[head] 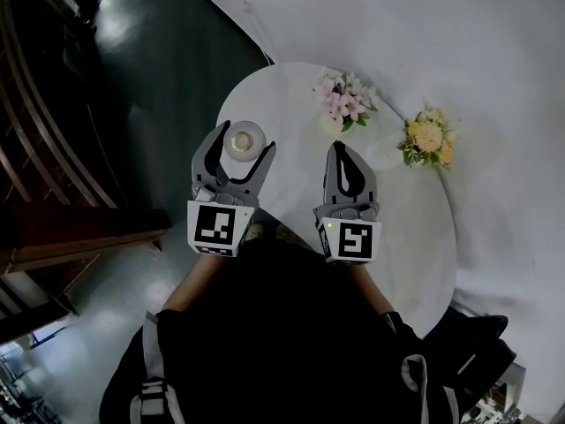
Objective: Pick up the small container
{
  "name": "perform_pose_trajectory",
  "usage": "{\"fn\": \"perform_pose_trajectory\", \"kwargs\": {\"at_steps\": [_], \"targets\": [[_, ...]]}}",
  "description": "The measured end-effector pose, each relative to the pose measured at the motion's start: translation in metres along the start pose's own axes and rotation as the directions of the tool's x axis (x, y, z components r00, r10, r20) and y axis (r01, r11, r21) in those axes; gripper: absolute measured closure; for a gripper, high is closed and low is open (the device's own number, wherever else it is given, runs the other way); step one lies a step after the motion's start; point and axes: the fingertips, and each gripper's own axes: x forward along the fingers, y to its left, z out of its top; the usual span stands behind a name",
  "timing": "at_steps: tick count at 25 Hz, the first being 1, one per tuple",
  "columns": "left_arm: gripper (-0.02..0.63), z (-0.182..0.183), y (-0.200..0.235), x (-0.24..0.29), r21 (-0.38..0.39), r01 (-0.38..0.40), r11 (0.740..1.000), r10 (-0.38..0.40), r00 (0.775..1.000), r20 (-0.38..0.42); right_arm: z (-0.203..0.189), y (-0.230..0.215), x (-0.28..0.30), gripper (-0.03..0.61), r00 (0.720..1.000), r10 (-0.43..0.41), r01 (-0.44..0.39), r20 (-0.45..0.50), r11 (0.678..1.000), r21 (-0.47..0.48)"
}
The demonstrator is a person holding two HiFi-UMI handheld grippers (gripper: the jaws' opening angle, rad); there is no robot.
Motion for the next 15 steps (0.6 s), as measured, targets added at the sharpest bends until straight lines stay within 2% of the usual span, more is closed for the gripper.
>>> {"fn": "perform_pose_trajectory", "kwargs": {"at_steps": [15], "targets": [[0.285, -0.0071, -0.0088, -0.0013, 0.0, 0.029, 1.0, -0.029, 1.0, -0.009, -0.0067, 0.0044, -0.0049, 0.558, 1.0, 0.002, -0.002, -0.02, 1.0, -0.001]]}}
